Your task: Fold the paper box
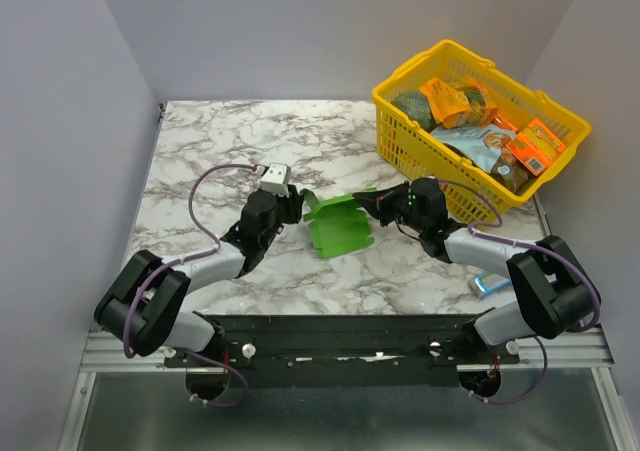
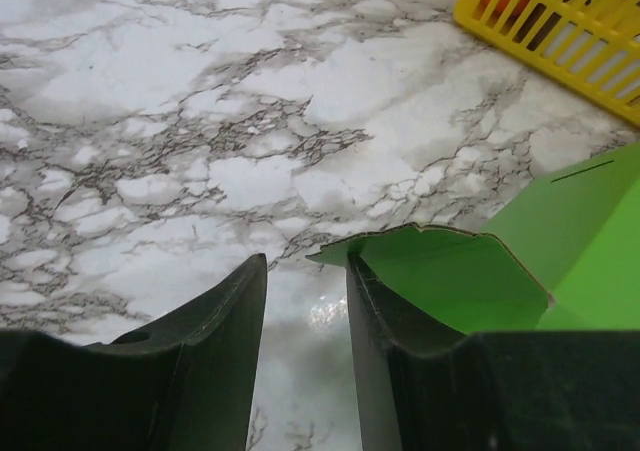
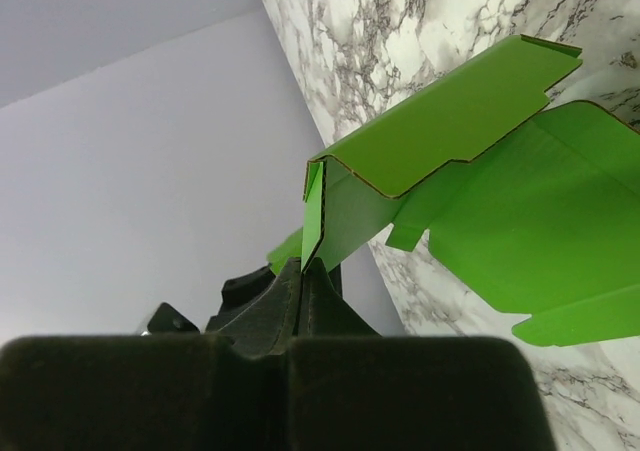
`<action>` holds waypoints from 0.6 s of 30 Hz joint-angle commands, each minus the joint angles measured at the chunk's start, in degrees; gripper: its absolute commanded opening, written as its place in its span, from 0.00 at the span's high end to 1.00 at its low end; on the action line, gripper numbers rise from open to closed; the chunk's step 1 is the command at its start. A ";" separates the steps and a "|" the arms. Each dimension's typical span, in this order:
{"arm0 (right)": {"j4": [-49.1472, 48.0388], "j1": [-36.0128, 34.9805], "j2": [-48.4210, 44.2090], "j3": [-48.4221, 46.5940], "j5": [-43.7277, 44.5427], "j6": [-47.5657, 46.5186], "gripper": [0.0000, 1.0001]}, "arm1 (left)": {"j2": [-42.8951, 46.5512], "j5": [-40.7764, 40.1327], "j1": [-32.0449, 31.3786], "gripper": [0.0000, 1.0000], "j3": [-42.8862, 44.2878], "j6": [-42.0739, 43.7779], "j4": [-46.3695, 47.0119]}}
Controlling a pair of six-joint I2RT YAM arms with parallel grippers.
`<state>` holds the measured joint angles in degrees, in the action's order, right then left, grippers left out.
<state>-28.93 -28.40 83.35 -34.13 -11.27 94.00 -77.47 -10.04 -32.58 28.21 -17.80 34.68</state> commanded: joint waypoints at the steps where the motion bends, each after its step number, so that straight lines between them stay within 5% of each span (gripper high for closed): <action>1: -0.25 -0.07 0.06 1.08 -2.09 -1.71 0.99 | -3.99 2.66 0.23 0.54 4.04 -0.65 8.03; 13: -0.08 -0.07 -0.47 1.52 -1.22 -0.13 1.00 | -8.32 10.66 0.58 0.56 5.55 -4.35 13.94; 18: 0.28 0.01 -0.91 1.44 -0.51 -0.04 1.00 | 2.13 10.48 4.62 0.42 2.21 -3.99 6.04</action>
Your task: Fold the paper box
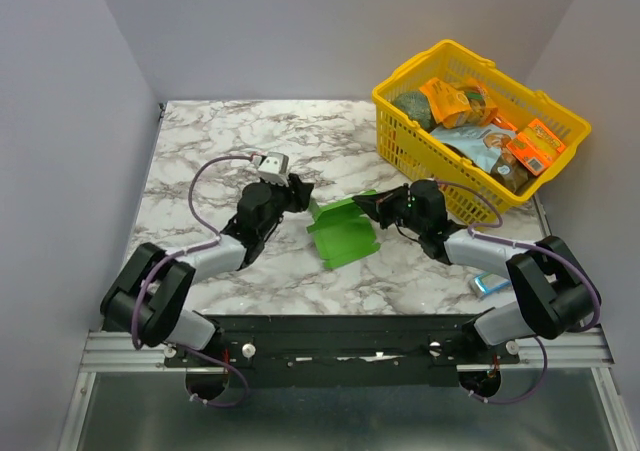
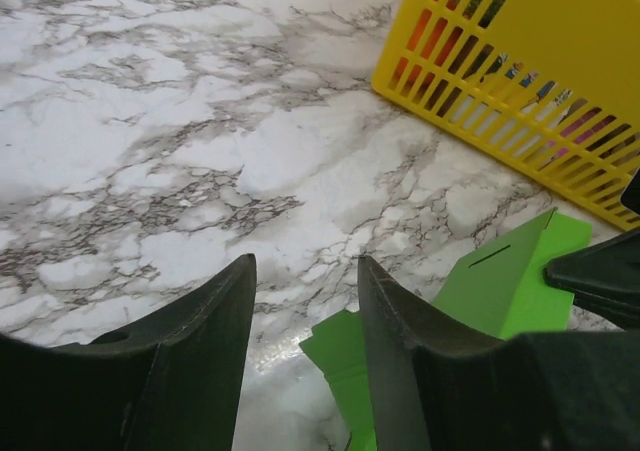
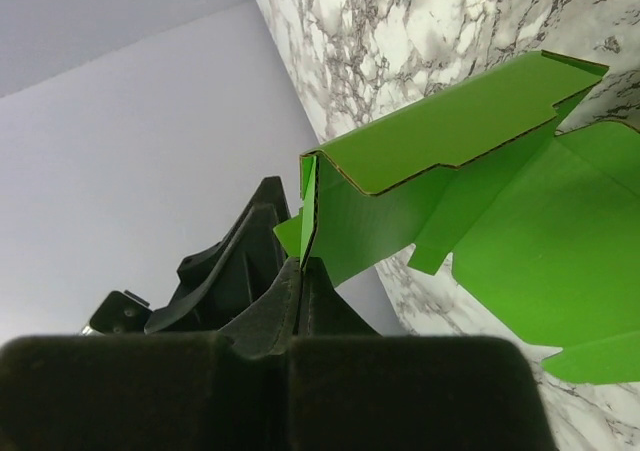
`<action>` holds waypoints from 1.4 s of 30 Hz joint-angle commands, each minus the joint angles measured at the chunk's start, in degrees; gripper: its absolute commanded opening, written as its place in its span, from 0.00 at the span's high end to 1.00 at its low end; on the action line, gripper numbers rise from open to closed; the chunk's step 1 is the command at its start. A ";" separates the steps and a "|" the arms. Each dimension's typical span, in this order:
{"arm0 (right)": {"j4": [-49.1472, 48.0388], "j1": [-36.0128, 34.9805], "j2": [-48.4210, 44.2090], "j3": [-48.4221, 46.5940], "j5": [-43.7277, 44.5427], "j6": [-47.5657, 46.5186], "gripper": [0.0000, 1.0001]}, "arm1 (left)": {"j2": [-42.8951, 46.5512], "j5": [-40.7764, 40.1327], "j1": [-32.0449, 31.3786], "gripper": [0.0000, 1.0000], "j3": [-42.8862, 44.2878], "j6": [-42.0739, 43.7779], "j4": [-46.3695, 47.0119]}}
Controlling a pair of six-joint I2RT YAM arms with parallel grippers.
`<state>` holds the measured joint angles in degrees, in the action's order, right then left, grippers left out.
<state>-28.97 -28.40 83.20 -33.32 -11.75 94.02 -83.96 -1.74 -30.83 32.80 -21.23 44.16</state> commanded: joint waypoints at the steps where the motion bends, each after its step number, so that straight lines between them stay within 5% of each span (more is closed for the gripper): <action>1: 0.32 0.01 -0.76 0.63 -0.20 -0.06 1.00 | 10.90 0.35 3.49 0.41 -3.00 0.05 -7.30; 8: -0.29 0.01 0.03 -0.08 -0.56 0.11 1.00 | 30.59 6.21 3.67 0.34 -7.48 0.95 -24.20; 13: -0.47 0.01 0.21 -0.16 -0.56 0.02 0.99 | 32.29 3.42 -1.59 0.39 -16.17 -5.22 -24.92; 24: -0.65 0.10 0.03 -0.25 -1.00 -0.24 1.00 | 22.98 -6.61 -4.94 0.51 -23.13 -9.61 -11.74; 34: -1.26 0.01 -0.05 0.36 -1.26 0.02 1.00 | 3.73 -8.72 -4.94 0.61 -20.94 -14.45 12.68; 42: -1.44 0.01 0.21 0.45 -1.35 0.20 1.00 | -0.24 -9.69 -6.70 0.62 -17.07 -14.45 14.72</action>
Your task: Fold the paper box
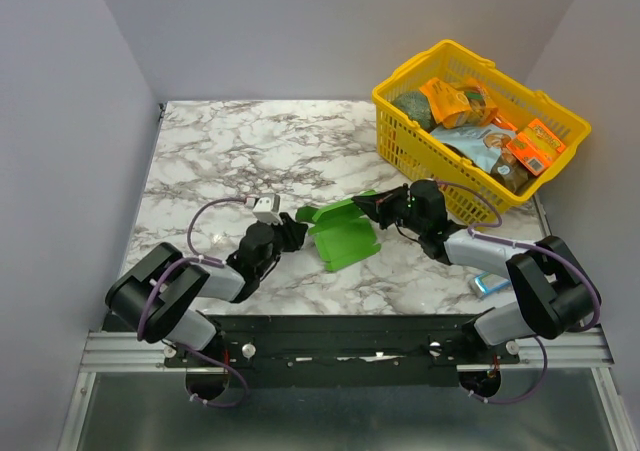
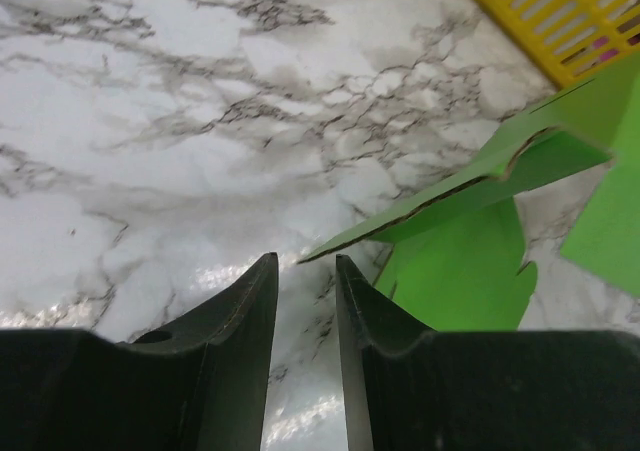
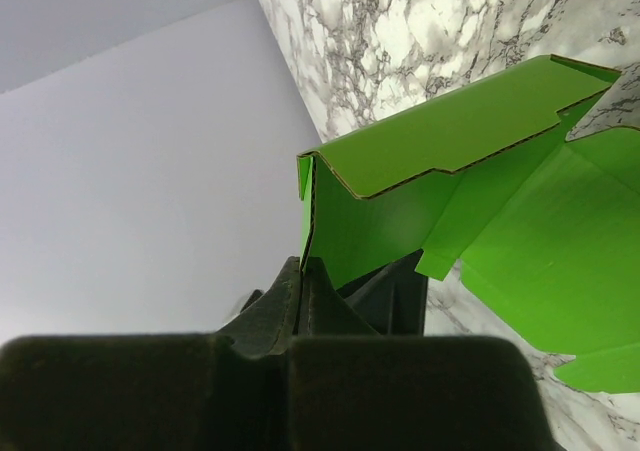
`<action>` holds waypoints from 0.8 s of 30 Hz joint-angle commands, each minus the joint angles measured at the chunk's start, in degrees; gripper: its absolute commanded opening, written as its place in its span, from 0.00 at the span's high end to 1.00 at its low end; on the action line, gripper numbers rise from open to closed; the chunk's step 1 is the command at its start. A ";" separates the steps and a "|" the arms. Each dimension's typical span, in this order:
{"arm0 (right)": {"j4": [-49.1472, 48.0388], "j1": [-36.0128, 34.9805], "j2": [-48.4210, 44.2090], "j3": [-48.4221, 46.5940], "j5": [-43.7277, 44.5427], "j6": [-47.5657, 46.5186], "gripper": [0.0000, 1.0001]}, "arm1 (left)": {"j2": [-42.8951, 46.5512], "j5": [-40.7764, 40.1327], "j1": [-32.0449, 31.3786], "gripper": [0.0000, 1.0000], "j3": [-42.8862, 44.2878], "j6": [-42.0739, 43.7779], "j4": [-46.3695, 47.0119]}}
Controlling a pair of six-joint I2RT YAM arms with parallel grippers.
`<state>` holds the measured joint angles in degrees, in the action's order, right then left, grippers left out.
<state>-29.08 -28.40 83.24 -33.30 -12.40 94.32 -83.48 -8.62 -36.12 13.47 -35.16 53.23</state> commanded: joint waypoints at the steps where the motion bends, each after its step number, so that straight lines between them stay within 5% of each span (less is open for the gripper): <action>1: -1.33 0.01 0.17 0.34 -0.69 -0.10 1.00 | -0.72 -3.15 -1.76 0.62 2.69 -0.53 5.65; 24: -2.73 0.01 0.87 0.87 -1.83 0.86 1.00 | 1.65 -8.51 -10.55 0.63 2.35 -6.59 -2.34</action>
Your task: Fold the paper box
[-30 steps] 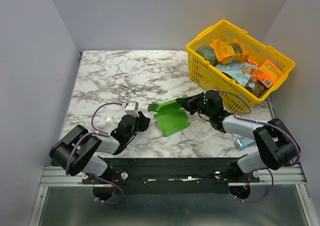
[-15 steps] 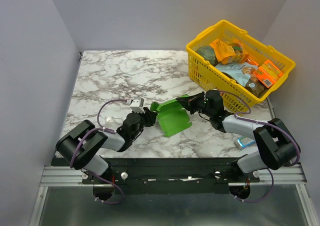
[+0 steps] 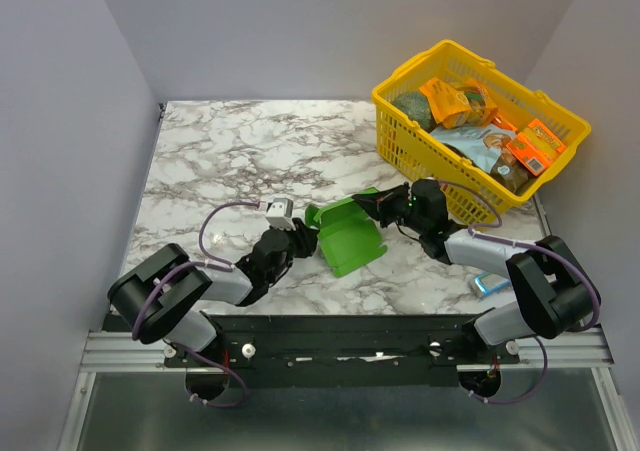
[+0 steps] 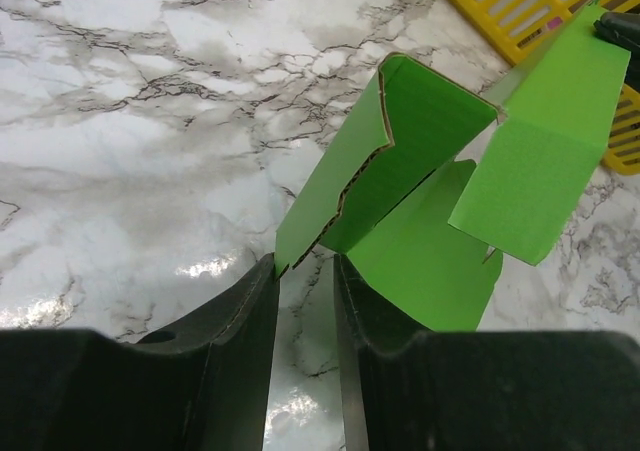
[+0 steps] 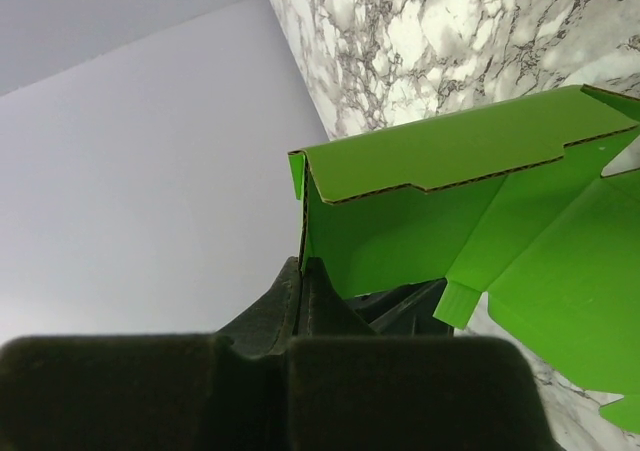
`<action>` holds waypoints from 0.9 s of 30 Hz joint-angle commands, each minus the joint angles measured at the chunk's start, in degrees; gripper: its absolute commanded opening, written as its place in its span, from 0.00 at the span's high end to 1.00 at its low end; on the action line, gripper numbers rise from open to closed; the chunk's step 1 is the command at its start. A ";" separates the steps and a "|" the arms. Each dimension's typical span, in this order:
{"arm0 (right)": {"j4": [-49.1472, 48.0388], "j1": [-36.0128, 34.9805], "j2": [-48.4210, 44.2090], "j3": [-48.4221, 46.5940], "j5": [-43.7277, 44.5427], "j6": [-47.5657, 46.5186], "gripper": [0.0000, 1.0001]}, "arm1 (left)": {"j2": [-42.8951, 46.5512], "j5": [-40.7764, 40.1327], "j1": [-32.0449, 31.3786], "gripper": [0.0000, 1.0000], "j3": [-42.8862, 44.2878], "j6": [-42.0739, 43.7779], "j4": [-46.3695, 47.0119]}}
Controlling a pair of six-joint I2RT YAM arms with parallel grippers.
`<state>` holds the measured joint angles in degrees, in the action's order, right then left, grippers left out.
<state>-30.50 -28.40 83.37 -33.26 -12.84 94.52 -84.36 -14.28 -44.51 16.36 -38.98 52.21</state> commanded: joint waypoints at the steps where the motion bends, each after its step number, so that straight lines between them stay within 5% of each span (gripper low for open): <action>1: -1.32 0.01 0.65 0.82 -1.40 0.58 1.00 | 2.97 -3.46 -2.33 0.63 -0.89 -3.20 -2.80; 8: -1.67 0.01 0.74 1.09 -1.57 0.75 0.99 | 6.13 -7.69 -2.33 0.62 -0.72 -6.02 -9.49; 27: -1.76 0.01 1.09 0.65 -2.19 0.49 1.00 | 5.78 -2.86 -3.83 0.61 -3.09 -3.29 3.16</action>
<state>-31.57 -28.40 83.59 -32.99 -13.69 94.98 -78.94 -18.35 -47.40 13.63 -42.89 49.80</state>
